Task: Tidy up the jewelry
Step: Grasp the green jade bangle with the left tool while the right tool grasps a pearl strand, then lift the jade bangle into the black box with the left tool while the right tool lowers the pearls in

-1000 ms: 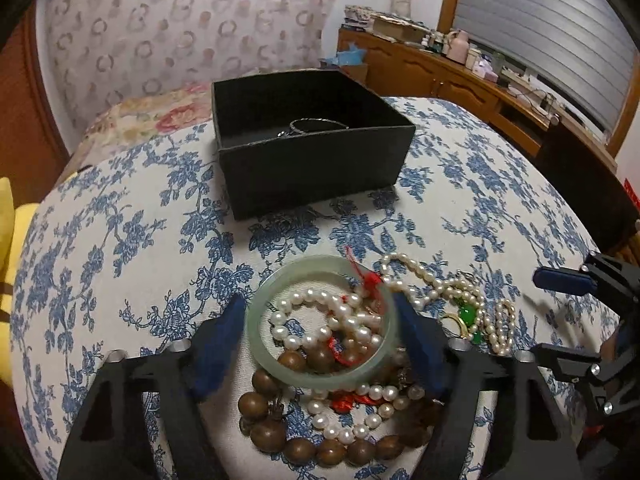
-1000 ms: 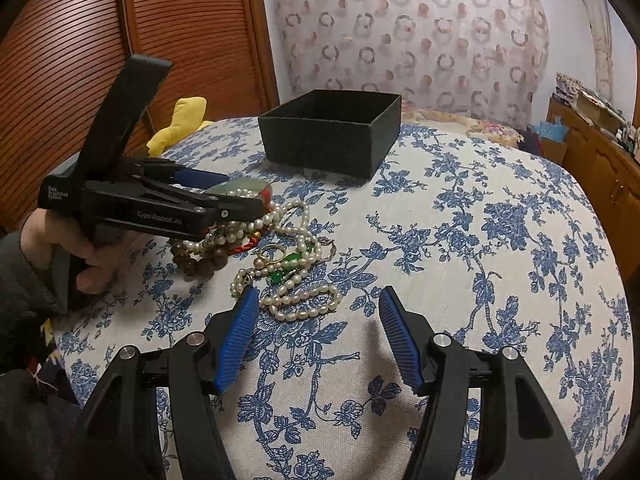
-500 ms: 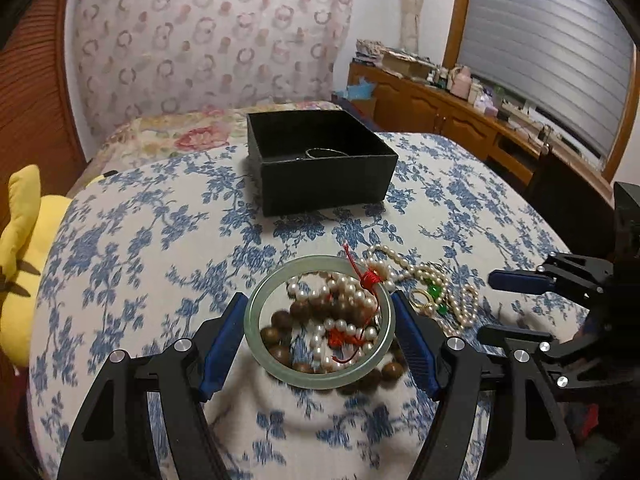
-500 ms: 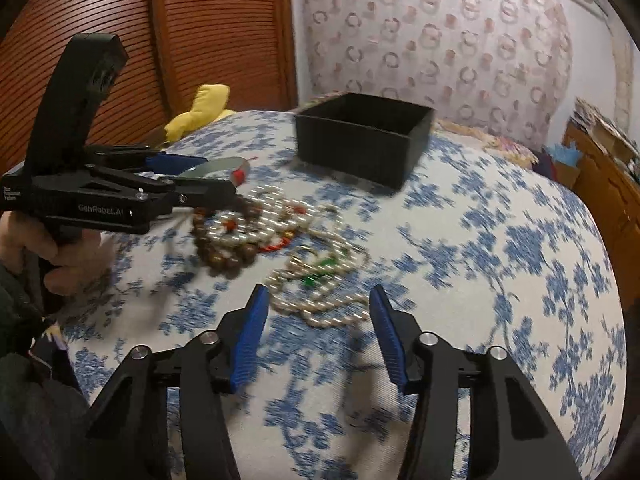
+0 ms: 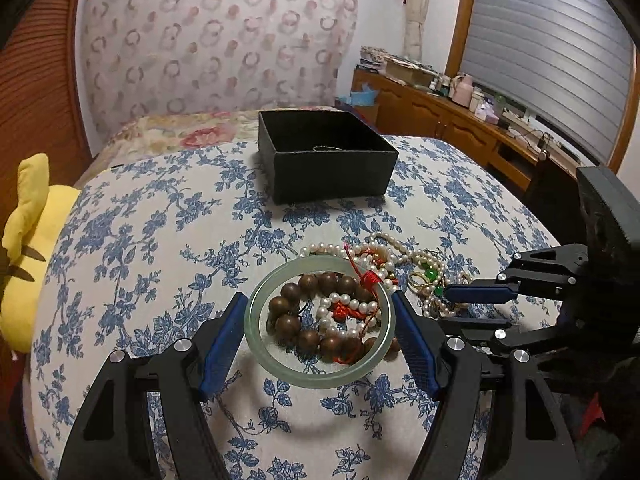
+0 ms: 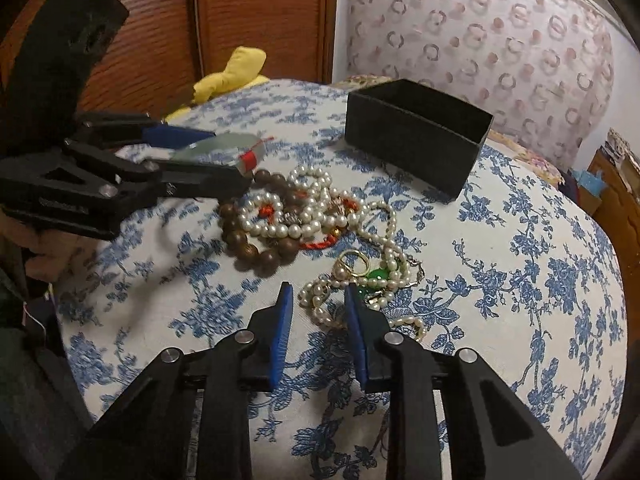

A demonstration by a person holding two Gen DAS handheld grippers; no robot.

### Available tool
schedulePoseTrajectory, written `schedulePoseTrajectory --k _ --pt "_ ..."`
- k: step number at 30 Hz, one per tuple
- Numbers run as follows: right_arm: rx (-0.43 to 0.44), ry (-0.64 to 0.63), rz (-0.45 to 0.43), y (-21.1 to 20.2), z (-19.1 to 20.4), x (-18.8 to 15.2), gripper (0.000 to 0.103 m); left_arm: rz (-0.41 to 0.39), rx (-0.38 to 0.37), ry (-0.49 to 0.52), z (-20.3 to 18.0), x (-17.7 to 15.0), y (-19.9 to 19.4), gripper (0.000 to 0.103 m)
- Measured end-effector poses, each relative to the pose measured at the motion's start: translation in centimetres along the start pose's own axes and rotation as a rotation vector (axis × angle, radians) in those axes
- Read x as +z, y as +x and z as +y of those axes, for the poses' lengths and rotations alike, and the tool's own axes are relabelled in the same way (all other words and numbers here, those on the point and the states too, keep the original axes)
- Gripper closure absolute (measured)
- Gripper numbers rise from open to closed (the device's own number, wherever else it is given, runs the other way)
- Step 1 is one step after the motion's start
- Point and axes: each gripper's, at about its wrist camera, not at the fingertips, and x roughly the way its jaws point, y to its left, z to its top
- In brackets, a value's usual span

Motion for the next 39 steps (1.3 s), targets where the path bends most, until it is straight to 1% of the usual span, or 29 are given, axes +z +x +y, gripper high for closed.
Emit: schedulePoseTrajectory --k 1,3,5,6,8,10,13,18,25,33,35,39 --pt "-0.002 -0.006 0.007 0.2 0.0 0.0 0.078 0.0 -0.001 -0.001 0.0 0.0 0.0 0.034" --pt "-0.017 -0.023 0.011 0.2 0.2 0.1 0.084 0.0 -0.002 -0.002 0.0 -0.1 0.1 0.034" --pt "-0.028 -0.025 0.013 0.2 0.0 0.0 0.096 0.0 -0.003 -0.002 0.0 -0.1 0.1 0.034" --pt "-0.023 -0.018 0.013 0.1 -0.3 0.0 0.097 -0.001 -0.004 -0.001 -0.1 -0.2 0.0 0.034" --pt "-0.01 -0.001 0.008 -0.1 -0.8 -0.1 0.098 -0.002 -0.005 0.002 -0.1 -0.2 0.0 0.034" --pt "-0.016 0.015 -0.001 -0.3 -1.3 -0.2 0.098 -0.003 -0.004 0.001 -0.1 -0.2 0.0 0.034" --pt "-0.022 0.044 -0.034 -1.1 -2.1 0.0 0.098 -0.007 -0.005 -0.002 -0.2 -0.3 -0.1 0.034" --pt "-0.045 0.066 -0.108 -3.3 -3.0 1.2 0.098 -0.021 -0.002 -0.006 -0.2 0.3 -0.5 0.034" --pt "-0.095 0.068 -0.21 -6.9 -4.1 3.8 0.098 -0.053 0.003 -0.014 0.1 1.4 -1.3 0.034" --pt "-0.164 0.059 -0.289 -9.7 -5.8 7.1 0.098 -0.087 0.006 -0.019 0.5 2.9 -1.7 0.034" --pt "-0.193 0.059 -0.307 -10.3 -6.3 8.1 0.098 -0.093 0.01 -0.012 0.4 3.4 -1.7 0.034" --pt "-0.218 0.054 -0.334 -11.0 -7.1 10.0 0.098 -0.106 0.024 0.009 0.1 4.4 -1.5 0.034"
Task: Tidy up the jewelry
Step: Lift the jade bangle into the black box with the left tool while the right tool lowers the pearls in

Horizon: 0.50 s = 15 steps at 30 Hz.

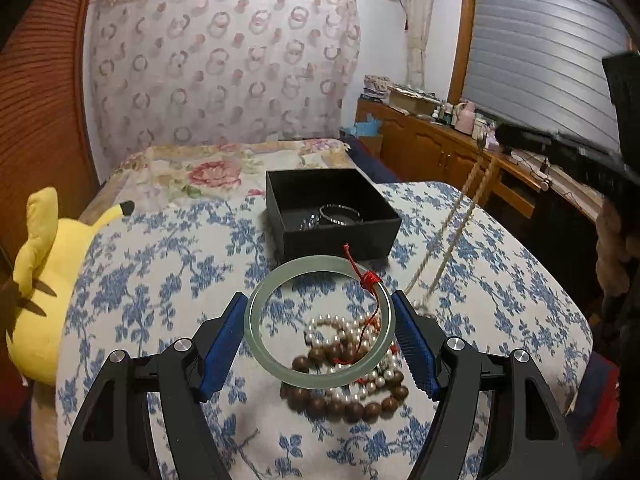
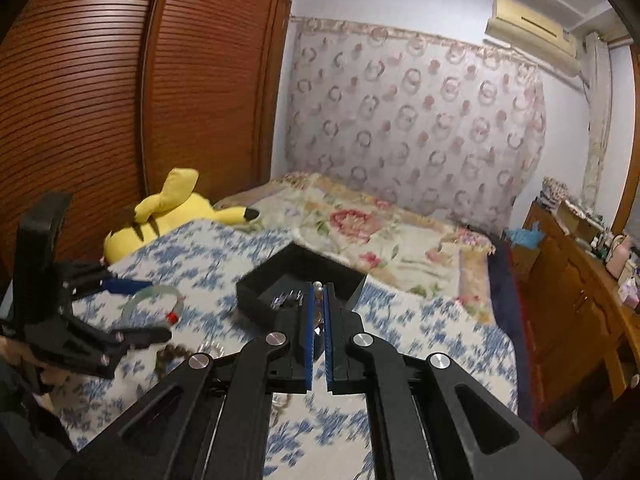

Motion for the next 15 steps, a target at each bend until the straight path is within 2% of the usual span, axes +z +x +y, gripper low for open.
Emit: schedulePoseTrajectory --k 15 --pt "-0.071 -0.04 -0.101 0.9 -1.8 6.9 0.098 -0.034 0.015 0.009 1.1 4.1 2.3 0.034"
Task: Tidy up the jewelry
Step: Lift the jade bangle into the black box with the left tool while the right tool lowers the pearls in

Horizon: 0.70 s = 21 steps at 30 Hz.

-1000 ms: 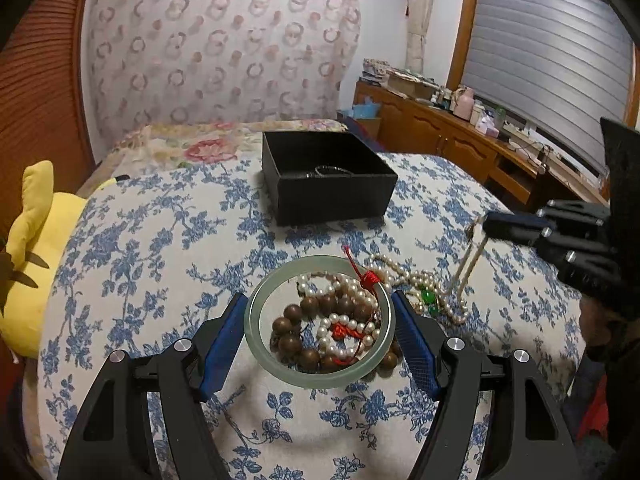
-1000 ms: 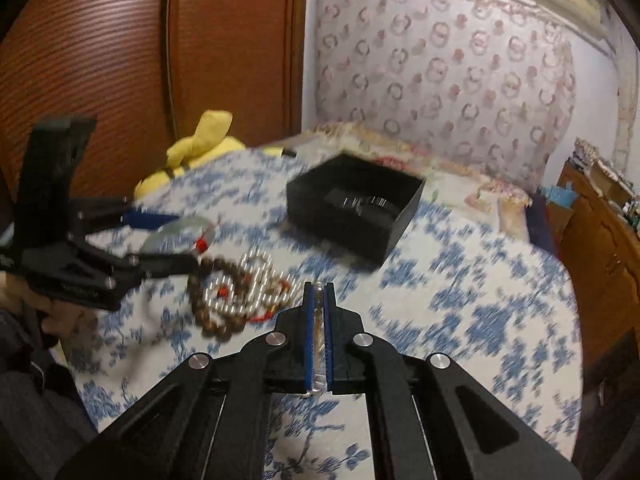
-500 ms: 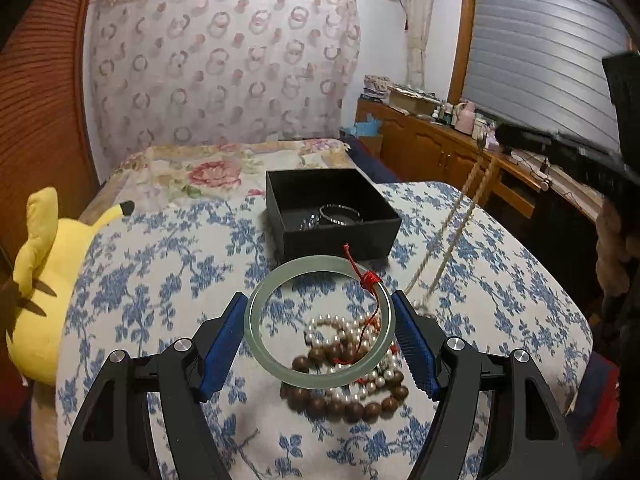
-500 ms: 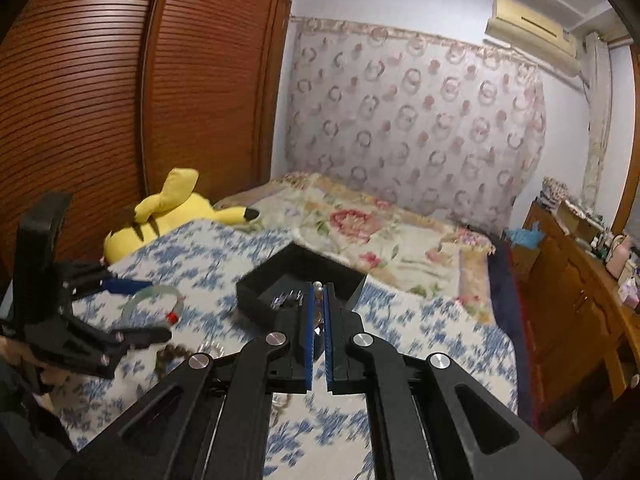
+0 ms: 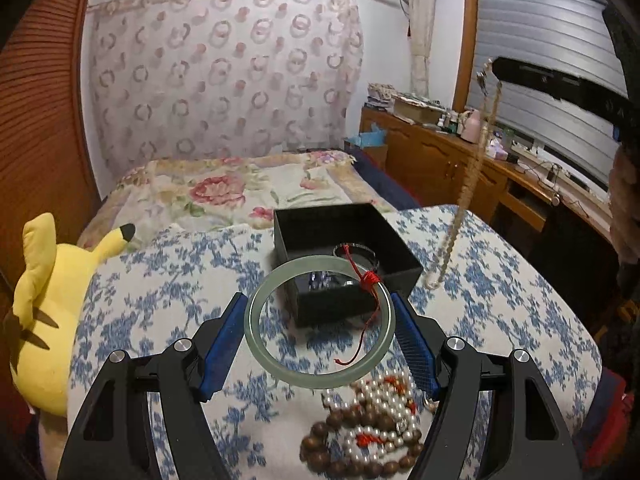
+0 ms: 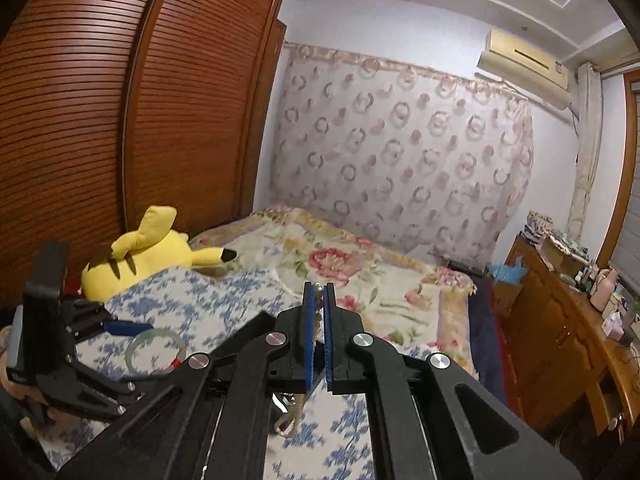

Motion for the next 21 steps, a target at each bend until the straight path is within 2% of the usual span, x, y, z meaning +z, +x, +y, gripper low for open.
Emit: schedulePoseTrajectory --k 7,11,21 --pt "-0.041 -0.004 -0.025 1.9 -1.1 2.9 0.098 -0.012 0.001 0.005 -0.1 1.2 0.9 0.034" --pt "-0.052 0.004 -0.001 3.8 -1.7 3.5 0.098 -0.007 0.005 0.01 -0.3 1.7 1.8 0.034" --pt "-0.054 -0.022 0.118 8.6 -1.1 0.6 0.098 0.022 0.017 0.027 -0.8 2.4 4.4 0.034"
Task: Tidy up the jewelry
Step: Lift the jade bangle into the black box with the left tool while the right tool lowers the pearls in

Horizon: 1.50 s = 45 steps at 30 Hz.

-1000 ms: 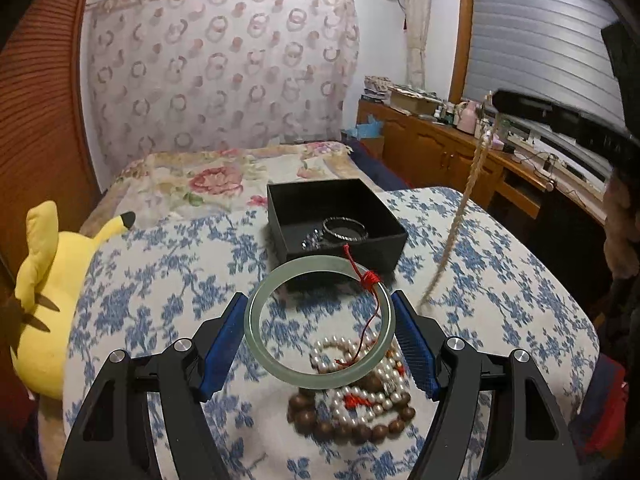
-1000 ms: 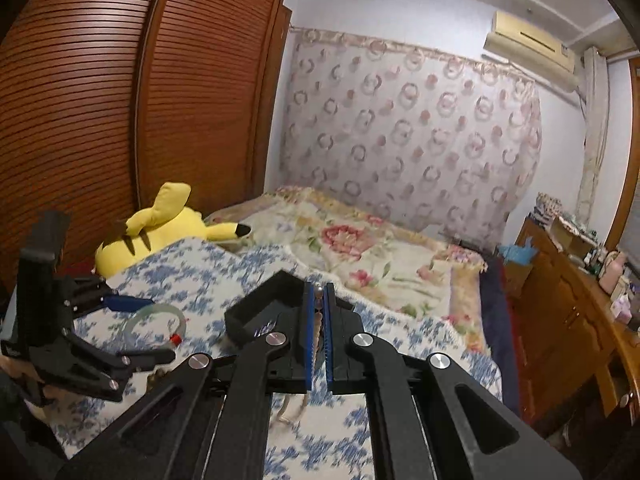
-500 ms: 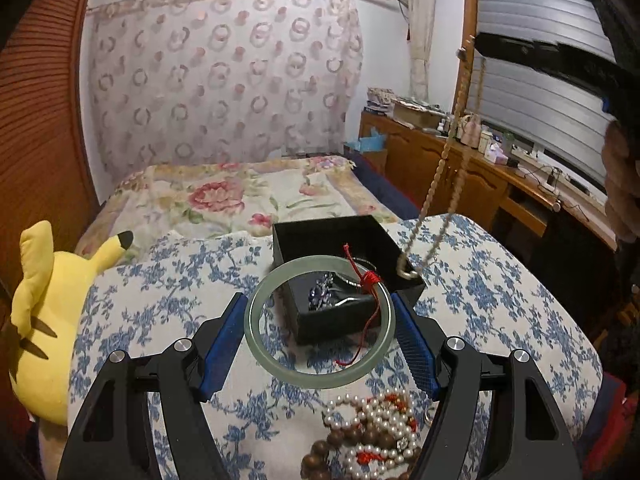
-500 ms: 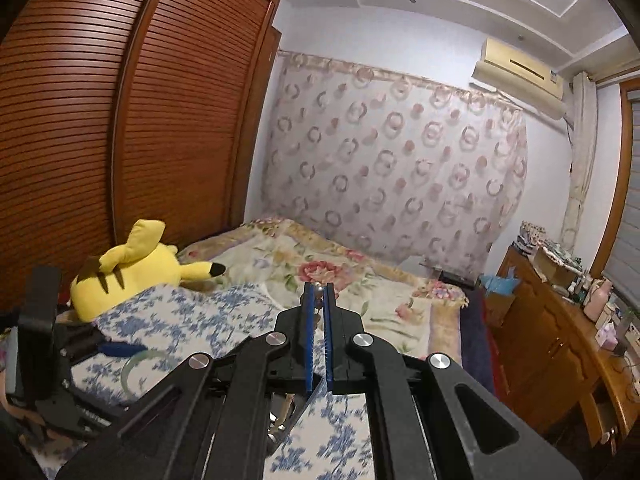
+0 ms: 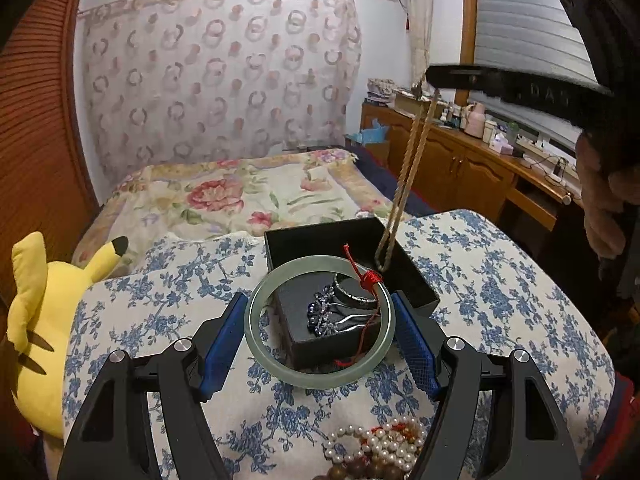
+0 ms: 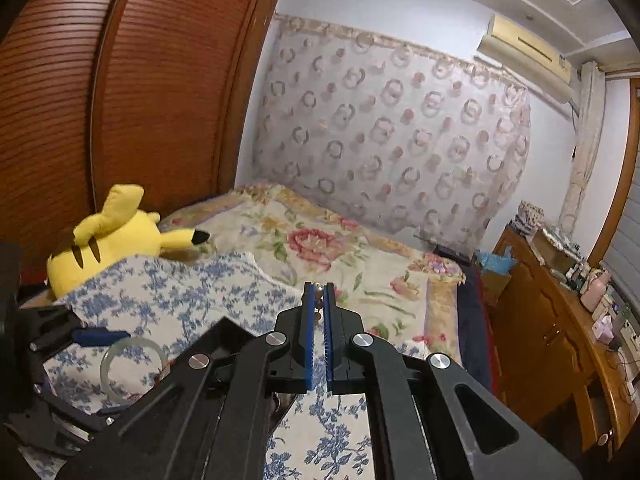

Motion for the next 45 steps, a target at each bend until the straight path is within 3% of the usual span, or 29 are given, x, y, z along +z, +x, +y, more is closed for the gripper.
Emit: schedulePoseTrajectory --k 7,10,12,14,33,36,45 --pt "0.025 0.026 0.069 2.3 0.4 -2.0 0.098 0.028 0.008 0.003 0.1 0.4 2.0 0.034" --pt "0.074 0.056 0.1 3.2 0.5 -2.8 0.097 0.036 0.008 0.003 0.0 0.8 2.7 0.034" --pt "0.088 0.06 0.113 3.4 0.5 -3.2 0.087 0.041 0.013 0.01 -0.1 1.1 3.2 0.034" --pt "0.099 0.062 0.109 3.3 0.5 -3.4 0.066 0.048 0.017 0.017 -0.3 1.2 3.7 0.034" --pt "0.094 0.114 0.118 1.7 -1.7 -7.3 0.066 0.108 0.05 0.042 -1.3 1.1 6.5 0.032" --pt "0.095 0.12 0.122 1.6 -1.8 -8.1 0.066 0.091 0.05 0.042 -1.3 1.1 5.8 0.026" --pt "0.149 0.145 0.098 -1.1 -0.4 -10.8 0.066 0.044 0.03 0.041 -0.9 -0.2 1.9 0.024"
